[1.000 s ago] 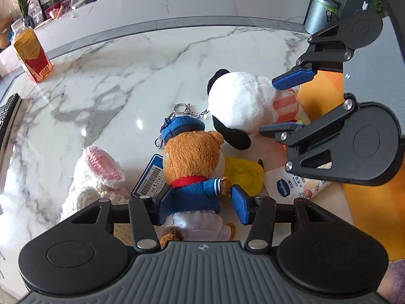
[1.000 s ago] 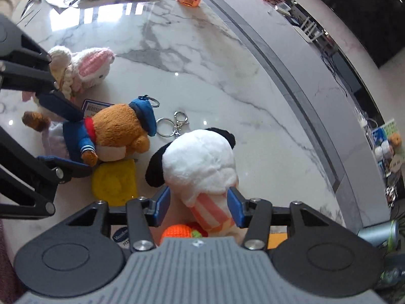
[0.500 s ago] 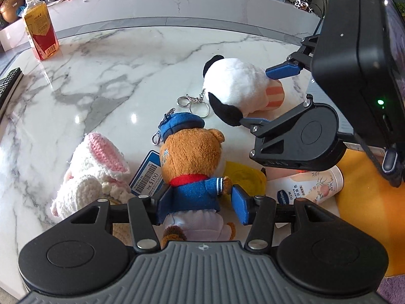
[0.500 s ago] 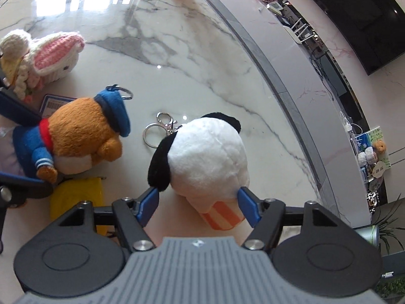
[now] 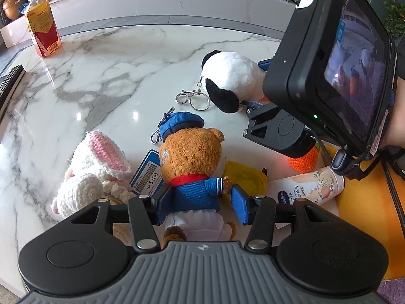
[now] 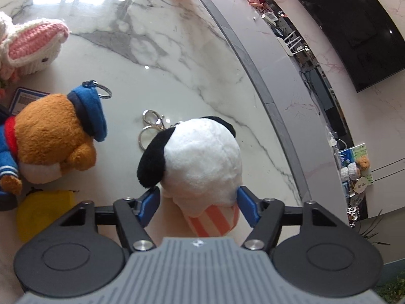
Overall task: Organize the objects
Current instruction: 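Grasp the panda plush with the right tool while the left tool grasps the brown bear plush, then carry the panda plush into the box and open the right tool while the left releases the bear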
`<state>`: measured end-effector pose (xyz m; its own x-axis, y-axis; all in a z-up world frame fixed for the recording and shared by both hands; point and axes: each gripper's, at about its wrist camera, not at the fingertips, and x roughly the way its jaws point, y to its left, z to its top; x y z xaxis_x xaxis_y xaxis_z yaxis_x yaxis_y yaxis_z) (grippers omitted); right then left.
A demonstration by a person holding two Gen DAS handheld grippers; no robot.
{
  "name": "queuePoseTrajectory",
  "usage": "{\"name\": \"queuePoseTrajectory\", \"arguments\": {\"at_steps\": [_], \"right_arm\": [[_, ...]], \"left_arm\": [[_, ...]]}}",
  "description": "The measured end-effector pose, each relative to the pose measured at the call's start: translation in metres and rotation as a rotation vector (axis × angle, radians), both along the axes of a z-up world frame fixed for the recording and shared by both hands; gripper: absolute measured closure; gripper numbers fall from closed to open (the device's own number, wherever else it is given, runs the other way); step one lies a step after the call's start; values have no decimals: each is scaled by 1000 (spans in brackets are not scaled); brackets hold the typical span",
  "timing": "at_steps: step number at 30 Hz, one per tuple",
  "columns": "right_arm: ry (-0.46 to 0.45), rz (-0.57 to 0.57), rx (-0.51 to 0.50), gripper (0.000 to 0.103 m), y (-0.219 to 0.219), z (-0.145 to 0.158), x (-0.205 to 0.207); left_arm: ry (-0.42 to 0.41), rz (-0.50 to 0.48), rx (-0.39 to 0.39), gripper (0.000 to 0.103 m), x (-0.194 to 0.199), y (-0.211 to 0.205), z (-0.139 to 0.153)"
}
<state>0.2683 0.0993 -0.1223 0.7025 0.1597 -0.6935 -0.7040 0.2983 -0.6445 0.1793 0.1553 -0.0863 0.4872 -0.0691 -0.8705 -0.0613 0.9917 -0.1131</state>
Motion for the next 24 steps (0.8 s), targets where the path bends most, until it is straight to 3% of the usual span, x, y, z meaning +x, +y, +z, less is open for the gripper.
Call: {"name": "queuePoseTrajectory", "arguments": {"at_steps": [4,8,9,17,20,24], "right_arm": [[48,-45,69,51,-5,11,7],[163,-114,208,53,-23,39,9],[185,-128,240,54,-28,47,8],[438,-273,524,56,-74,106,-7],[522,-314,598,56,-93,120,-17],[565,-338,684,56,-118,135,-37]], "left_arm": [[1,3,1,47,-1,0,0],[-1,4,1,53,-2,1,0],[0,10,2,65,-2,1,0],[-6,51,-27,67,-4,7,1],[-21,87,-74,69,-11,9,8],[-81,104,-168,69,-29,4,32]]}}
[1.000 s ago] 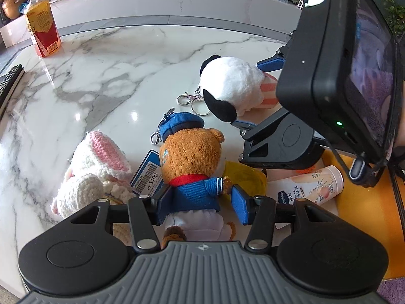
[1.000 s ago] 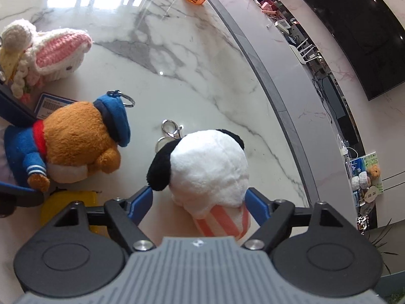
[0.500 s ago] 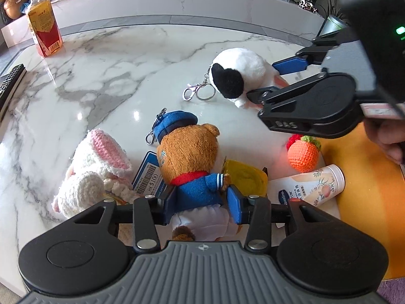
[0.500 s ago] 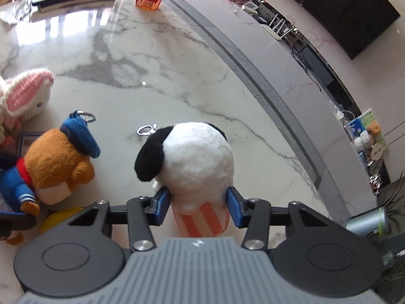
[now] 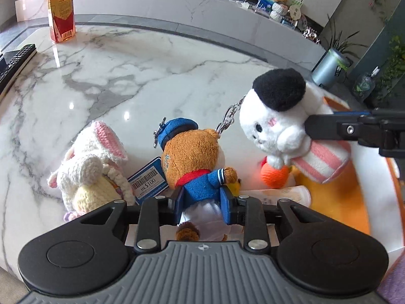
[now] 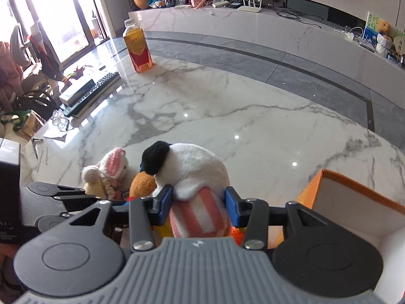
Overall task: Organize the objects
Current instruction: 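Carry the panda plush into the box and open the right tool while the left releases the bear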
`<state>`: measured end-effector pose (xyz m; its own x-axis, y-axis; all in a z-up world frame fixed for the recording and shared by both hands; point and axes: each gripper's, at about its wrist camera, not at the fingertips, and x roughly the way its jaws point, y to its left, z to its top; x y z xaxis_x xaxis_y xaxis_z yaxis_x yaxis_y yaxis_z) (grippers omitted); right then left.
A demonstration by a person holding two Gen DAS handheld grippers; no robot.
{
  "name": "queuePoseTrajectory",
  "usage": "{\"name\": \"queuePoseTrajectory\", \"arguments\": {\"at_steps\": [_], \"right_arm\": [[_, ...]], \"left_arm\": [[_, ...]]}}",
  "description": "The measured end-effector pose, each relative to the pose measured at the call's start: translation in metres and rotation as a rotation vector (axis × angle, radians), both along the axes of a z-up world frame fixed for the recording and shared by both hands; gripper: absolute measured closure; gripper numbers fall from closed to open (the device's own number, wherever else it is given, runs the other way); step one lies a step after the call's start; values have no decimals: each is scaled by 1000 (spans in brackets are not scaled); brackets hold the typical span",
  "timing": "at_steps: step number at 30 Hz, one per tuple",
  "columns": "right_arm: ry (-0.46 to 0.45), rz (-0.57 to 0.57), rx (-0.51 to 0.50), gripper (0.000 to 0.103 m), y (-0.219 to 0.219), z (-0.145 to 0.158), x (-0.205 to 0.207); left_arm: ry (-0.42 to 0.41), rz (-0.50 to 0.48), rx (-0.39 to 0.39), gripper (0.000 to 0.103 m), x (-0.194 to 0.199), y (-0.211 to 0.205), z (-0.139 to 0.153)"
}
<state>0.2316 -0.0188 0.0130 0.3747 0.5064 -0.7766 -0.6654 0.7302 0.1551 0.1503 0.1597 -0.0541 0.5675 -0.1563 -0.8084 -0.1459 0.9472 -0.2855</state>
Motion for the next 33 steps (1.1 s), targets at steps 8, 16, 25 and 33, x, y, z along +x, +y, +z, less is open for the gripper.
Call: {"name": "queuePoseTrajectory", "arguments": {"at_steps": [8,16,25,33], "right_arm": [[-20,-103,164,57,-71,48,-33],[-63,-277,256,57,-161,77,-47],[20,-477,272,57,-228,35,-21],[161,-575,321,57,-238,-32,22]], "left_arm": [[-184,-67,-87,69,-21,-39,70],[-246,-224,-77,69,3,-112,97],[-169,-393,37,69,64,-191,63],[-86,-486,232,69,93,-219,27]]}}
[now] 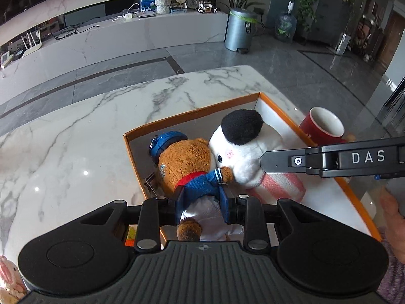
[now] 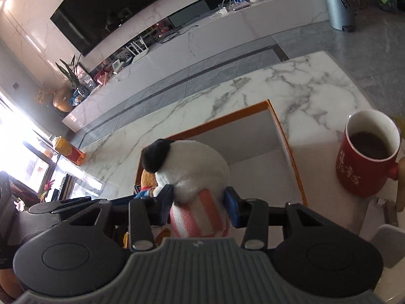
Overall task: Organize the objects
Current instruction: 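Carry the panda plush into the box and open the right tool while the left releases the bear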
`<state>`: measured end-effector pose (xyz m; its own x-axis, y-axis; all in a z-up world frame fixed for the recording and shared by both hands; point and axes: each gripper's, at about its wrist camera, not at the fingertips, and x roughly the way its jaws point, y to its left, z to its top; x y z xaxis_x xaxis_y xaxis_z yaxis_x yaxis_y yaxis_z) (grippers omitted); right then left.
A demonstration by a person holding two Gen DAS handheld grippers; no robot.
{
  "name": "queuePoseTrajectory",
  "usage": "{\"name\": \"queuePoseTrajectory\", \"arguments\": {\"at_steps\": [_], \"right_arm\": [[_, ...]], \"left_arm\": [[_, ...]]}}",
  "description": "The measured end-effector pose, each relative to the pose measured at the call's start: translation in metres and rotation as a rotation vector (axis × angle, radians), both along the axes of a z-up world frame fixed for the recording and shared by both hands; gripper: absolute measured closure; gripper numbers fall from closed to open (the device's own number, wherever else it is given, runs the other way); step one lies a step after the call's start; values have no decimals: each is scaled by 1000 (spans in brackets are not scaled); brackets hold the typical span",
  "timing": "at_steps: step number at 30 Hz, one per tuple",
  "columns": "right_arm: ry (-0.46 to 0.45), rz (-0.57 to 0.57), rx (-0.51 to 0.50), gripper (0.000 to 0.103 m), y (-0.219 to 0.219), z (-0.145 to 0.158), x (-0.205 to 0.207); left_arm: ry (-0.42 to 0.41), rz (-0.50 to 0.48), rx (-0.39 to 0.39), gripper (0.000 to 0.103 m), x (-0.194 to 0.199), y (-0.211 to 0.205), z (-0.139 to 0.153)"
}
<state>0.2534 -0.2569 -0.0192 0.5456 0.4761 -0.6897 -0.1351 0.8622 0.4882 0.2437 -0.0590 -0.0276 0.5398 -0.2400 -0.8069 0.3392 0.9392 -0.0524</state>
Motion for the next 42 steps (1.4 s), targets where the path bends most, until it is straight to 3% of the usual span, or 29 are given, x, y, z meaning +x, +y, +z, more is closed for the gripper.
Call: {"name": "queuePoseTrajectory", "arguments": {"at_steps": [7,15,20,24,26,28,32,38,42], "right_arm": [[57,-61,-4,57,15,-42,29],[69,-70,-5,57,18,-60,38],[136,-8,-10,56,27,-73,40],[114,2,-9,56,31,-79,39],[113,10,-8,56,31,-80,41],[108,21,-17,56,31,-79,41],[92,41,-56,51,34,-73,40],[32,44,-114,49,37,-53,30],[-52,65,-145,49,39,-26,12]], "left_arm": [[28,-24,162,71,12,-14,-25],[30,-82,308,69,13,-35,-38],[32,-104,323,67,10,-35,-39],[42,-121,289,67,6,-29,-35],[29,-130,277,64,1,-25,-30],[12,-129,266,54,-3,-21,-24],[4,-117,204,53,-10,-10,-11],[-13,-79,87,53,-25,13,15],[-48,-48,71,53,-44,37,35]]}}
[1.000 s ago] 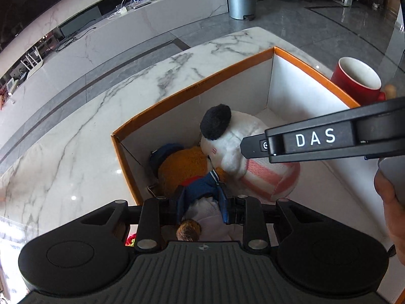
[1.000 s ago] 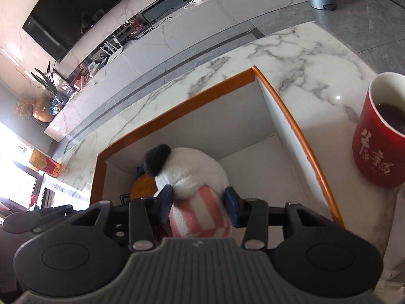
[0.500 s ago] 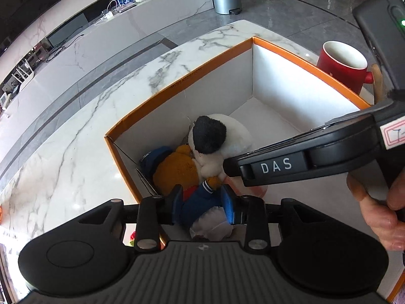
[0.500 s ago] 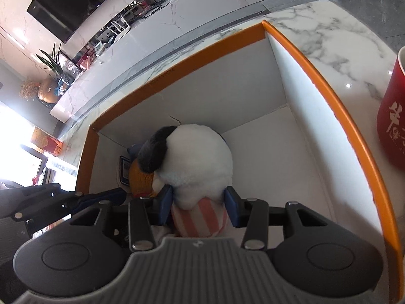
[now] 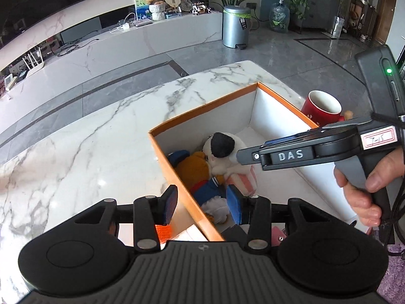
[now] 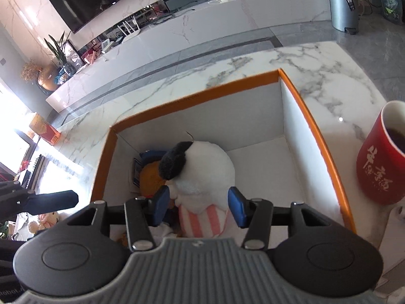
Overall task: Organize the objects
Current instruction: 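Carry the panda plush into the box and open the right tool while the left releases the bear, then grasp the white-pink crochet bunny with the left tool while the right grasps the orange crochet fruit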
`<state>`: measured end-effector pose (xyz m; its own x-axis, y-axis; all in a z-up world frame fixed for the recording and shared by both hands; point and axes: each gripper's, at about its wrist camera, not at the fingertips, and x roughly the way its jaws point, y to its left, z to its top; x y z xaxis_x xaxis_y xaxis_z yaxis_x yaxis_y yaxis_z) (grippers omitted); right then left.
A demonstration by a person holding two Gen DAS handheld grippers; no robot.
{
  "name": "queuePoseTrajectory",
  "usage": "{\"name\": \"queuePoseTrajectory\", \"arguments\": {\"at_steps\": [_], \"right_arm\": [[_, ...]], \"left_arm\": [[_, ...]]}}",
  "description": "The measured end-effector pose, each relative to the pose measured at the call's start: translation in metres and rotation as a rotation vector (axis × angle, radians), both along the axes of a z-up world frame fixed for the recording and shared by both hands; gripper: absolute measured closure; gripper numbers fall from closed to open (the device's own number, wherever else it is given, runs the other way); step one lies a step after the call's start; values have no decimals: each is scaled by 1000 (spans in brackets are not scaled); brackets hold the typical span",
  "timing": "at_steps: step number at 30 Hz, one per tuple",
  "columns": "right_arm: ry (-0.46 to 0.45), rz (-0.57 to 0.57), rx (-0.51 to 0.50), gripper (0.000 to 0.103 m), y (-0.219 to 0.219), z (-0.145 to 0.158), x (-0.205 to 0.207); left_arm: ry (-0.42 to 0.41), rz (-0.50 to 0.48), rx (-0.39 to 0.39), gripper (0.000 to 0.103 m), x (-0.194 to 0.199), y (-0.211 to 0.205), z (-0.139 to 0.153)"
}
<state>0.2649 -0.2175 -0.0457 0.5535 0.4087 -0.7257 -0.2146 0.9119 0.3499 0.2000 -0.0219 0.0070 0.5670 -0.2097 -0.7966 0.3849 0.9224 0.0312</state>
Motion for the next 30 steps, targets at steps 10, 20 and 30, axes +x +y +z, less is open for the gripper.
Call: {"name": "queuePoseTrajectory", "arguments": {"at_steps": [10,20,30], "right_arm": [[-230,237,-29,50,68,76,-61],[-177,479,-211,57,163,60,-79],[-55,548,-461,61,205,8,-52]], "left_arm": [[-42,197,-1,53,-39,103,31],[30,423,40,44,-67,206,-5],[98,571,-60,27,-51,245,-57]]}}
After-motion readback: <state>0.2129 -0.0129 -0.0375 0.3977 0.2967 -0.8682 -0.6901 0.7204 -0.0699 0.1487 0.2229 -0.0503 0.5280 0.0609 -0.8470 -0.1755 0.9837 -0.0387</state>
